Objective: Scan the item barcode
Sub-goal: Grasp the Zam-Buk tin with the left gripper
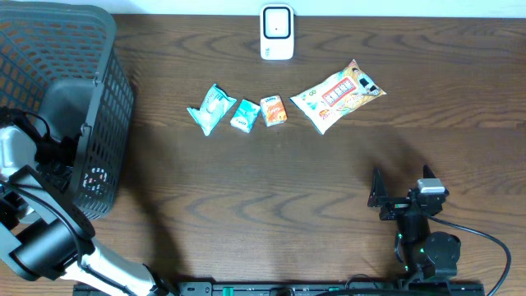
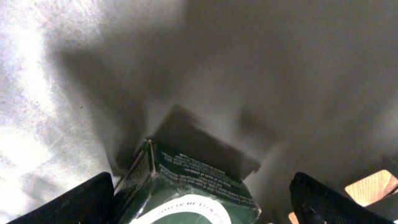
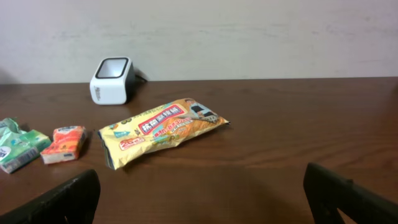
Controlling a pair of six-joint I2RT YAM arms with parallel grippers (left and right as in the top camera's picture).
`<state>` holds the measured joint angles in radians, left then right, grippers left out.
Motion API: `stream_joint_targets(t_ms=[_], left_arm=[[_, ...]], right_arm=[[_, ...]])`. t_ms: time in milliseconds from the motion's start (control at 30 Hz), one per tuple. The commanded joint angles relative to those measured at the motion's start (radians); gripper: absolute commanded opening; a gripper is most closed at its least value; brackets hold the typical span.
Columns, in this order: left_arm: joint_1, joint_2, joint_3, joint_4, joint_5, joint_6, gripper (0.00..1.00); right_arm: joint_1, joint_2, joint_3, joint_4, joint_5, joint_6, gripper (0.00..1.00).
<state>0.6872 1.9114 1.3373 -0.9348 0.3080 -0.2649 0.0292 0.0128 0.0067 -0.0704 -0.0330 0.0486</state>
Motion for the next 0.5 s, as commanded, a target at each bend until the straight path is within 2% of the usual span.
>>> stream_joint_targets(t_ms=[0,67,167,467], left_arm=[[0.001,0.004,-0.01,-0.015,-0.005,0.002,0.9],[0.0,0.004,-0.02,-0.015,-0.05,0.003,0.9],[0.001,0.004,-0.04,-0.014,-0.142,0.002,0.98],[0.001,0.004,-0.106,-0.002,-0.152,0.002,1.0]], right_arm=[[-0.011,-0.002,-0.001,-0.004,0.0,0.01,0.99],[-0.011,-0.002,-0.001,-0.004,0.0,0.01,0.99],[-0.011,-0.002,-0.001,-0.004,0.0,0.01,0.99],[-0.011,-0.002,-0.001,-0.004,0.0,0.01,0.99]])
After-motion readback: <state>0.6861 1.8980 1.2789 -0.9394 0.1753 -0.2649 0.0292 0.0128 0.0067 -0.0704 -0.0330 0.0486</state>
